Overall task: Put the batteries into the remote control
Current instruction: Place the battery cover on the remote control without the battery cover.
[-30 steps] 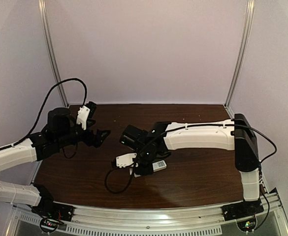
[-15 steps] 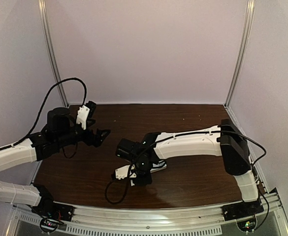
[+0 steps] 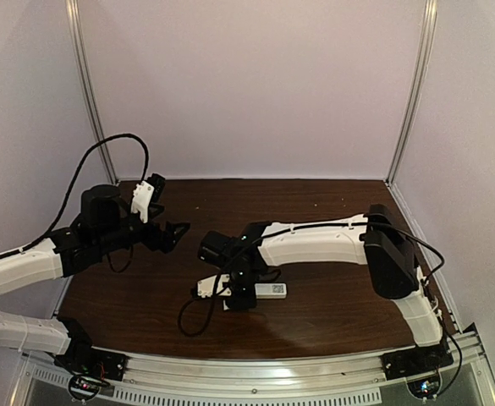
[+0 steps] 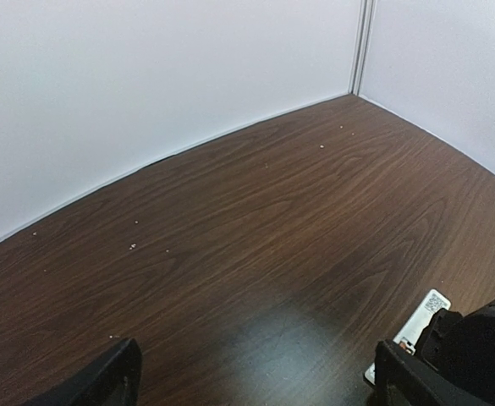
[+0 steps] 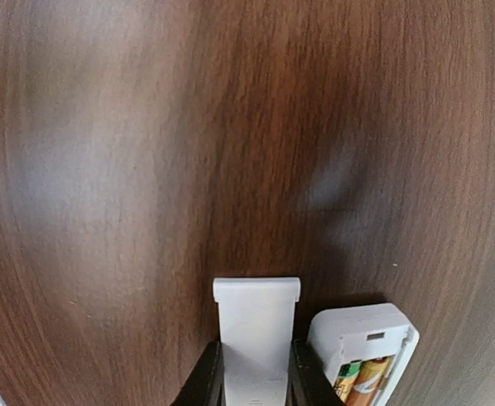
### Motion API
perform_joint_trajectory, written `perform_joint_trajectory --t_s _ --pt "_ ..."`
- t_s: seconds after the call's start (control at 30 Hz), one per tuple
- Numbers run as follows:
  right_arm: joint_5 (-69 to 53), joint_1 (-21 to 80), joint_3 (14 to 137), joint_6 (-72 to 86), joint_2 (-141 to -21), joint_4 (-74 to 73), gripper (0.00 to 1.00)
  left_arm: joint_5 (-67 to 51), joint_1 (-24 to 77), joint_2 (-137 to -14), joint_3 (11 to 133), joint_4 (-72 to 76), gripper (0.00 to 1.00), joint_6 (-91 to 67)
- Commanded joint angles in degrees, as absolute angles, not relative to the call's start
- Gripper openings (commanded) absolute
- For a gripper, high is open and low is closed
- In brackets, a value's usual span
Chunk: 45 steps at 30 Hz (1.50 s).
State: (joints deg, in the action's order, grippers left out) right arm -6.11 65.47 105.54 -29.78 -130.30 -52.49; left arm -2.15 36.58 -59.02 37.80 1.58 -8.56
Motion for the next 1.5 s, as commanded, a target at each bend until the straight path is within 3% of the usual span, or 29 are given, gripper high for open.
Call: perform_joint_trajectory --t_s 0.0,0.43,1.47 --pt "-4.1 64.4 107.6 -29.3 -131.5 -52.6 0.06 -1.6 36.1 -58.3 37.2 3.6 0.97 -8.2" --pt "-4.1 61.8 111.9 -24.2 -127.5 -52.7 0.07 -2.2 36.1 -58.8 37.2 4.1 0.97 -8.4" --pt "-4.0 59.7 114.1 -13.9 -130.7 -56.2 0.16 -2.6 36.1 -60.0 37.5 5.1 0.97 -8.4"
